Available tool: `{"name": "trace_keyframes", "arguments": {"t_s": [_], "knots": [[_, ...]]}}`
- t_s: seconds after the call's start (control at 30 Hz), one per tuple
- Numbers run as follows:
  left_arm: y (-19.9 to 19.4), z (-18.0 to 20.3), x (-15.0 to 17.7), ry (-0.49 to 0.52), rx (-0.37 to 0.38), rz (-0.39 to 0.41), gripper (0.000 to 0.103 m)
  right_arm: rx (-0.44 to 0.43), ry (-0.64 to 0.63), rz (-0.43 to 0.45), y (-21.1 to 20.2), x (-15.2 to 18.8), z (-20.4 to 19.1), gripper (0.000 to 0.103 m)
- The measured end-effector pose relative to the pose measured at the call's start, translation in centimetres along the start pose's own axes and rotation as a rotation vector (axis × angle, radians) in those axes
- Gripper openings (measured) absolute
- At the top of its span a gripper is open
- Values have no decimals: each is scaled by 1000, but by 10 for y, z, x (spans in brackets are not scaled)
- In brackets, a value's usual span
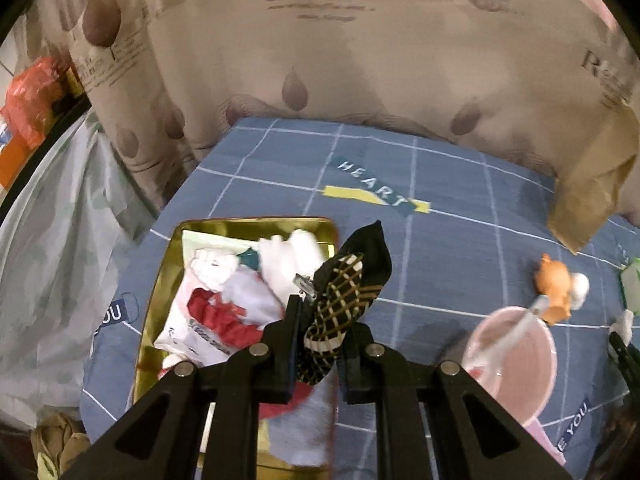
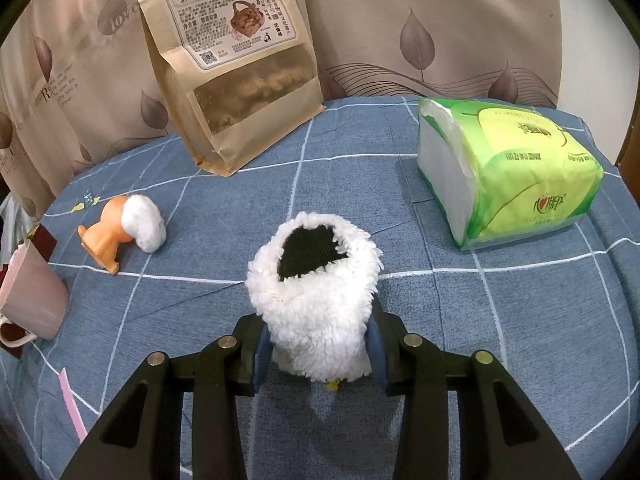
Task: Organize soft objects
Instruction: 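Carry the black-and-gold woven item with the left tool into the tin tray and release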
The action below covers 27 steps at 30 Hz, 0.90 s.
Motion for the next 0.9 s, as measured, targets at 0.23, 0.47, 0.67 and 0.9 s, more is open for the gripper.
{"name": "trace_keyframes", "arguments": {"t_s": [0.23,0.47,0.67,0.9], "knots": [[22,-32,0,-27,-59,-27,15,11,-11,-4,1,0,-2,39],[35,-62,-12,-41,-118,-30,15,21,-21,-7,2,1,-2,39],[49,-78,-21,-34,-147,-42,15,30,-30,-8,2,1,-3,39],[64,-85,-18,-20,-183,-69,15,30,-31,-9,2,1,-3,39]]}}
Point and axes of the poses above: each gripper's, at about its wrist camera, not at the fingertips, and y roughly the way its jaws point, z to its right, x to its underside, the point moved 5 cm from there along y, roughly the way its jaws point, and after that the axes turned 14 degrees about z, right-handed, at the moved point
